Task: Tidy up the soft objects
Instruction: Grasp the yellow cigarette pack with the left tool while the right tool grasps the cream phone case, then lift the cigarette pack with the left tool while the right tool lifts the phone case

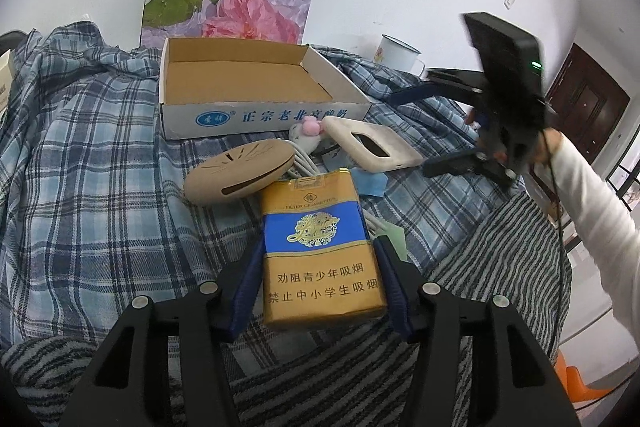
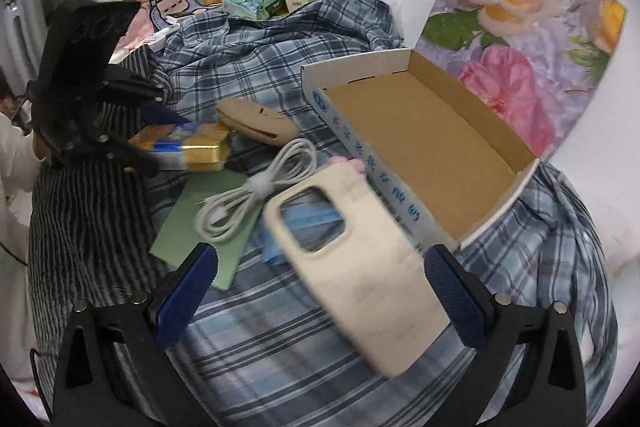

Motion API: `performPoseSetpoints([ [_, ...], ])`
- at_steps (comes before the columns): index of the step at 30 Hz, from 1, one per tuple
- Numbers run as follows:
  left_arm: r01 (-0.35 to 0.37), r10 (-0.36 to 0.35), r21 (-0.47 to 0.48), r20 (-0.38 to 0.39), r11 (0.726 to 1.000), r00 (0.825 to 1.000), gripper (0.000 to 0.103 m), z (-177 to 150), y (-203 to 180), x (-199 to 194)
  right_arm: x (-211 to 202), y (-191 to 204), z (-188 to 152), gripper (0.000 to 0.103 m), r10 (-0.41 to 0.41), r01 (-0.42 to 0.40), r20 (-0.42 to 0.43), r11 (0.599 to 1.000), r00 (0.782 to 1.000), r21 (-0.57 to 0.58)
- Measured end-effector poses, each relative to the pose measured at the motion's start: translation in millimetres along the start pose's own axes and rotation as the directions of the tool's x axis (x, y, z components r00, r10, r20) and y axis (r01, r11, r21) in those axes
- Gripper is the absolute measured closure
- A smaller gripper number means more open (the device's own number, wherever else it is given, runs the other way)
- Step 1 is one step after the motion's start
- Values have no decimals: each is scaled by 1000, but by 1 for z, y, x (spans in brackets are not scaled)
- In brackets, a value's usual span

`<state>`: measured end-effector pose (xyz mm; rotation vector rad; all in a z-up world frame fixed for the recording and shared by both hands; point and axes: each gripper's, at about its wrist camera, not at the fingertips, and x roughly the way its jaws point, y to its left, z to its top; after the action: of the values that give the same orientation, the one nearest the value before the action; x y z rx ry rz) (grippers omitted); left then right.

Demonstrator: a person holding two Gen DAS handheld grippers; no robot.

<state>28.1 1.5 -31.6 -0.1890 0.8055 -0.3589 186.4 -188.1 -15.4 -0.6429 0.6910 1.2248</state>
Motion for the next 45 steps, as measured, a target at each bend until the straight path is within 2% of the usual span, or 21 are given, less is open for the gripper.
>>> performPoseSetpoints([
  [6, 17, -17, -9, 17, 1000, 1000, 46, 0, 1, -4, 31, -18, 7, 1, 136, -138, -66, 990, 989, -38],
  [15, 23, -23, -14, 13, 1000, 1000, 46, 1, 1, -3, 56, -30, 3, 1, 189, -204, -169, 976, 967, -77],
  [17, 23, -23, -15, 13, 1000, 1000, 46, 1, 0, -2, 60, -29, 2, 6, 198, -218, -194, 972, 961, -88],
  [18, 23, -23, -15, 13, 1000, 1000, 46, 1, 0, -2, 60, -29, 2, 14, 195, -216, -198, 972, 961, -90],
  [25, 21, -20, -13, 24, 1000, 999, 46, 1, 0, -4, 56, -29, -2, 21, 213, -229, -229, 972, 950, -46],
  [33, 15, -14, -11, 63, 1000, 998, 46, 0, 0, -13, 21, -11, -6, 24, 144, -149, -117, 988, 983, -41],
  [37, 16, -14, -21, 88, 1000, 996, 46, 0, 2, -19, 1, 1, -8, 25, 72, -72, 0, 997, 997, -16],
  [41, 8, -5, -26, 117, 1000, 993, 46, 2, 2, -25, -16, 12, -9, 25, -7, 5, 113, 1000, 994, 18],
  [45, -16, 18, -17, 154, 1000, 988, 46, 4, -1, -35, -32, 20, -7, 26, -76, 61, 214, 995, 974, 75],
])
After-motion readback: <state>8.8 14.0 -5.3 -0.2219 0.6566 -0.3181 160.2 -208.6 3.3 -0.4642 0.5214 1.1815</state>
